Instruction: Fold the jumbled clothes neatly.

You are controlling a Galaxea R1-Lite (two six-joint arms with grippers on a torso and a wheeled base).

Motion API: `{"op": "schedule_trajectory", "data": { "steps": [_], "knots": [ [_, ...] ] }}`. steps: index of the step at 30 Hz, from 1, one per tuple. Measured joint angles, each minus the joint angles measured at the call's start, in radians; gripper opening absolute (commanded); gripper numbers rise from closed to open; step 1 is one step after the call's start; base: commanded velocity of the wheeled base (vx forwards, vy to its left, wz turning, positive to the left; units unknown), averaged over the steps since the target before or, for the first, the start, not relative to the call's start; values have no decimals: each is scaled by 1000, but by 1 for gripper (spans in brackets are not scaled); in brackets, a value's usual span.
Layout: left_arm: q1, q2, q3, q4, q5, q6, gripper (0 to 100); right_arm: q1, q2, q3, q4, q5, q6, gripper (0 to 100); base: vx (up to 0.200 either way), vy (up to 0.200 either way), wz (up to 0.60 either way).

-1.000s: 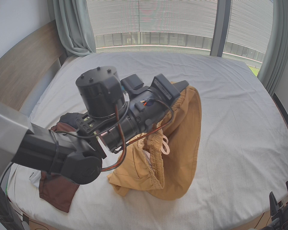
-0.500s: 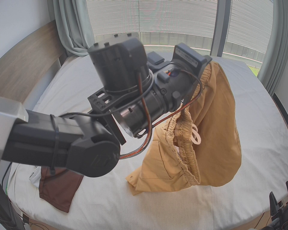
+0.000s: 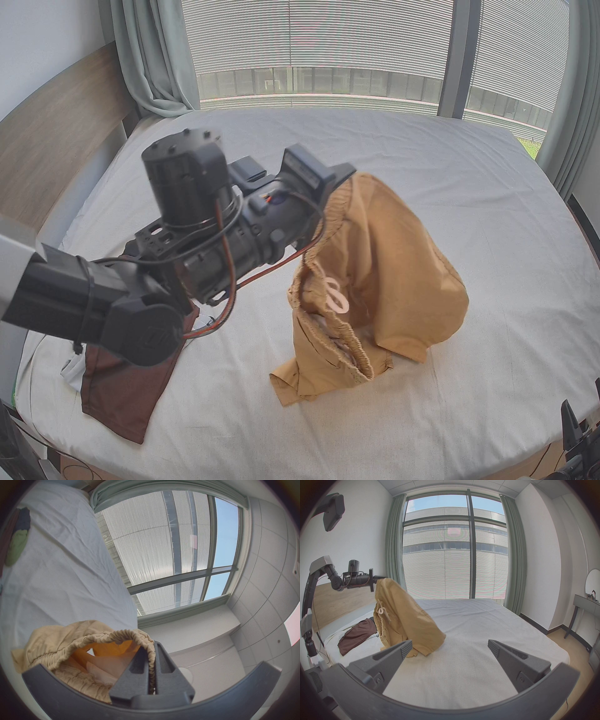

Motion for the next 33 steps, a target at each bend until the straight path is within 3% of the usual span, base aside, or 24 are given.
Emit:
{"op": "schedule_trajectory", "data": {
  "steps": [9, 17, 28, 33],
  "knots": [
    [186, -73, 293, -207, -162, 131, 0, -1, 0, 0, 0, 0, 0, 100, 0, 0, 0],
    [285, -87, 458, -325, -266, 259, 0, -1, 0, 0, 0, 0, 0, 100, 0, 0, 0],
    [386, 10, 586, -592, -340, 358, 0, -1, 0, 0, 0, 0, -1, 100, 0, 0, 0],
    [413, 56, 623, -616, -355, 371, 0, -1, 0, 0, 0, 0, -1, 100, 0, 0, 0]
  ]
}}
